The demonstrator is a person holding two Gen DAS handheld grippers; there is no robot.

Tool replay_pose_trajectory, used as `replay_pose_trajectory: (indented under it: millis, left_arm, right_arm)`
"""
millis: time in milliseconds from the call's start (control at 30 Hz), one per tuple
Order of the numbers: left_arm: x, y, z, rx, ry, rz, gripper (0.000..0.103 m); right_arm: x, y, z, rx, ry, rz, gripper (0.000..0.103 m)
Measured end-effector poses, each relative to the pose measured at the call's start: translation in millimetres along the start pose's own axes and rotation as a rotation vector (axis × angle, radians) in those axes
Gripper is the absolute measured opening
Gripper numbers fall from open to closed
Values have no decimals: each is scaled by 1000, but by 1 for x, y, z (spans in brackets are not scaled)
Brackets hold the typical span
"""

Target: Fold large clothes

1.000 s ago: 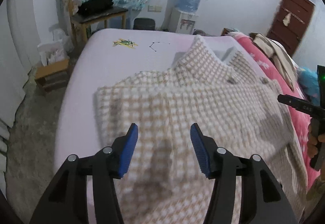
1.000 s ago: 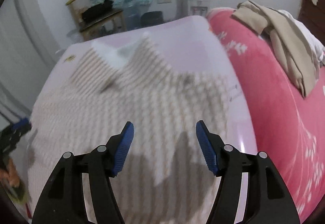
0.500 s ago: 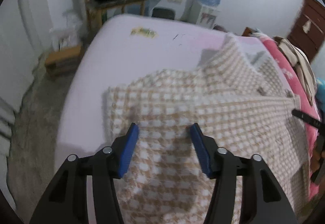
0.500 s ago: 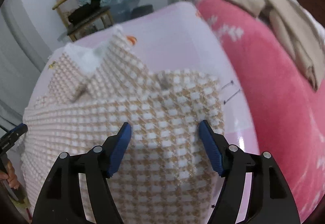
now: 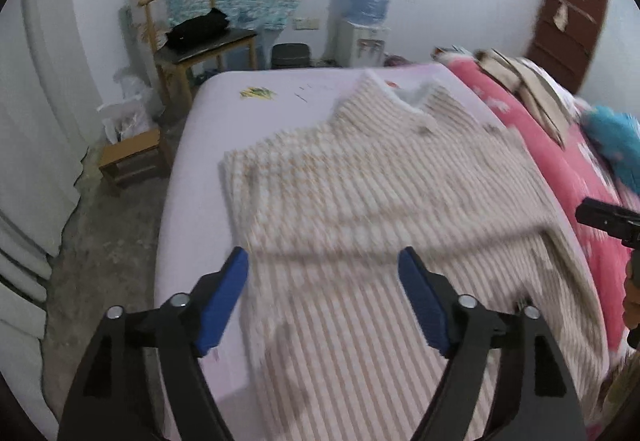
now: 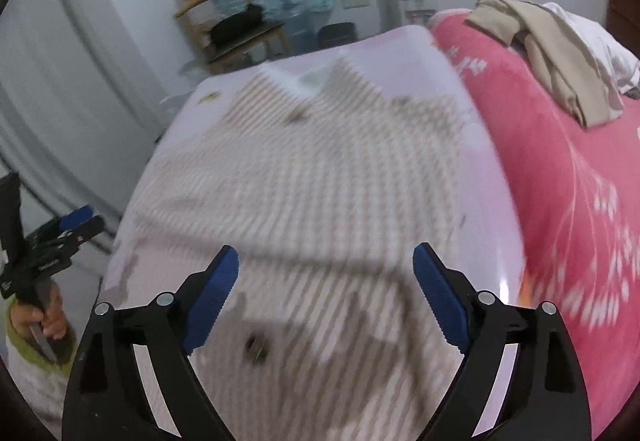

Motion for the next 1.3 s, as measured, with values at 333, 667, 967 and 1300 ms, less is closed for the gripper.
replay_pose_trajectory:
  millis: [333,667,967,1300]
  left_arm:
    - [-98,-42,19,6,112,-18,86]
    - [-149,-72,12,33,151,-44,87]
    - [-168,-81,-4,86,158,-49,93]
    - [-171,-75,-5,88,159,17,97]
  right_arm:
    - [-107,31,28,-65,66,14,90]
    - [-161,24,24,-140,115,-79,90]
    - [-177,34,9,-212,133,-60,95]
    - [-181,30,4,-213,143,-68,95]
Point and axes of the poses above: each gripper's, at about its wrist camera, not at the fingertips, and z roughly against the way its jaws point, y to its left, x to its top, the point moved 1 cm from there along -z, roughly the way its jaws point, and after that the axes turned 8 degrees about -x, right-handed, at the moved point
